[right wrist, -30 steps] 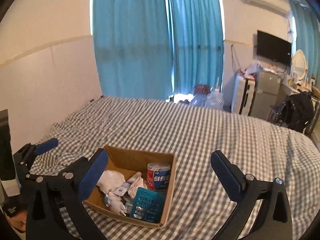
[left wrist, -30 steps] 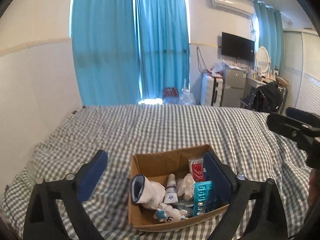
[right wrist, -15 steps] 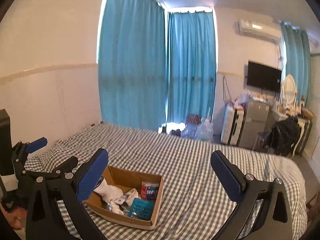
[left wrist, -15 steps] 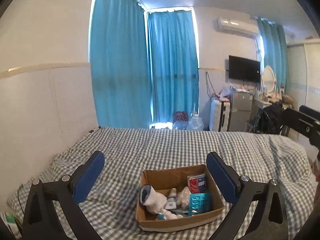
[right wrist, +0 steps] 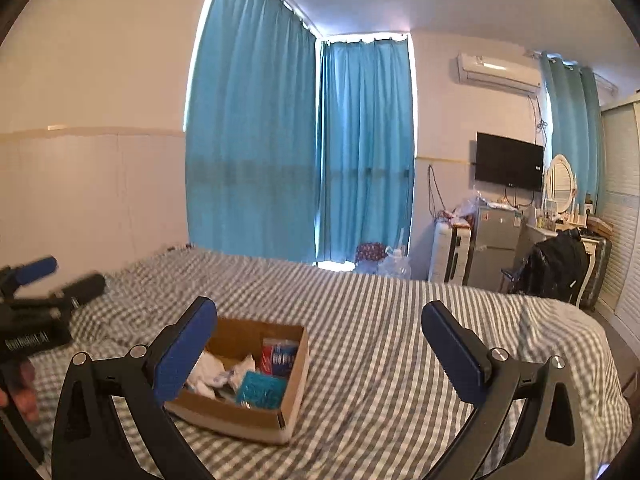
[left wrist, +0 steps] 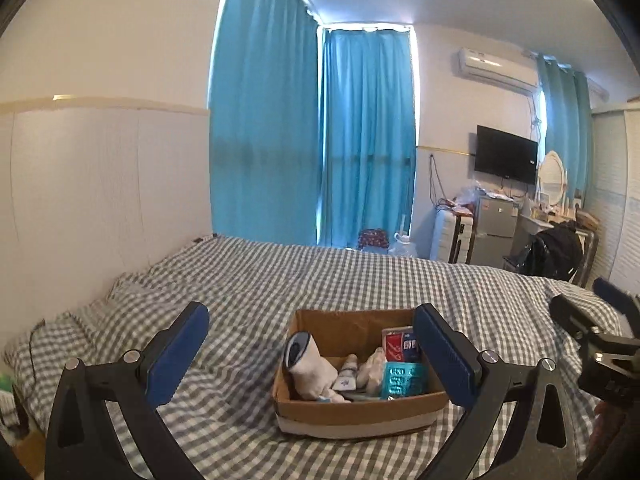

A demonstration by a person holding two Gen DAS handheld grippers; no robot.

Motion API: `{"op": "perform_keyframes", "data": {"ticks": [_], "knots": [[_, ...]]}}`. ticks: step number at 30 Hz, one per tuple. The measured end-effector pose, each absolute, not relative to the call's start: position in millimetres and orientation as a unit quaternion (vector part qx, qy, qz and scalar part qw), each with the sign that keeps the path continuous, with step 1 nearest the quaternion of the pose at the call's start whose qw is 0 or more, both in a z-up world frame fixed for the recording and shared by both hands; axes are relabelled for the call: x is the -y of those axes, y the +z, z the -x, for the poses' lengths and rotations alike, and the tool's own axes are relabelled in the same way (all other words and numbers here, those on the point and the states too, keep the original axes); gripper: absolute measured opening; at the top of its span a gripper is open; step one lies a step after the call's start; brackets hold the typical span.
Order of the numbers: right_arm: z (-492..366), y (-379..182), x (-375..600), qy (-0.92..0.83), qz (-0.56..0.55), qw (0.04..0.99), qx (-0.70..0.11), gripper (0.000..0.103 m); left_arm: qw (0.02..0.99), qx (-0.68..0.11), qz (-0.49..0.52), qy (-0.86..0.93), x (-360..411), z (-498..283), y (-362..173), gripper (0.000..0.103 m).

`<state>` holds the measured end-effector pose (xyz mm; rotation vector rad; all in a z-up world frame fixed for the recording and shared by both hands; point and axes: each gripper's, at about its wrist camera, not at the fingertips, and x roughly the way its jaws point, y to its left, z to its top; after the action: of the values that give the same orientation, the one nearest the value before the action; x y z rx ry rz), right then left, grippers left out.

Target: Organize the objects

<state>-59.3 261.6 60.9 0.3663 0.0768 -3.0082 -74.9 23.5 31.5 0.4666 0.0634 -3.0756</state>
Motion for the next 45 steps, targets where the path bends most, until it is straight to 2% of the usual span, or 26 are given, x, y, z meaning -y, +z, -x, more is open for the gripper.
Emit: {"op": "perform_keyframes", "data": {"ticks": [10, 19, 45], "knots": [[68.7, 36.6, -256.8, -0.985, -0.165, 0.053, -0.017, 0.103, 0.010, -0.006, -0.177, -0.984, -33.5, 75.2, 11.8, 0.103], [66.9, 36.1, -262.6, -0.985, -0.167, 0.044, 0.005, 0.103, 0.012, -0.009, -0.186, -0.982, -28.7, 73.9, 9.3, 0.103], [71.3, 26.0, -252.1, -0.981, -0.188, 0.056, -0.001, 0.103, 0.008, -0.011, -0.194, -0.981, -28.2, 73.4, 5.0, 0.103]]}}
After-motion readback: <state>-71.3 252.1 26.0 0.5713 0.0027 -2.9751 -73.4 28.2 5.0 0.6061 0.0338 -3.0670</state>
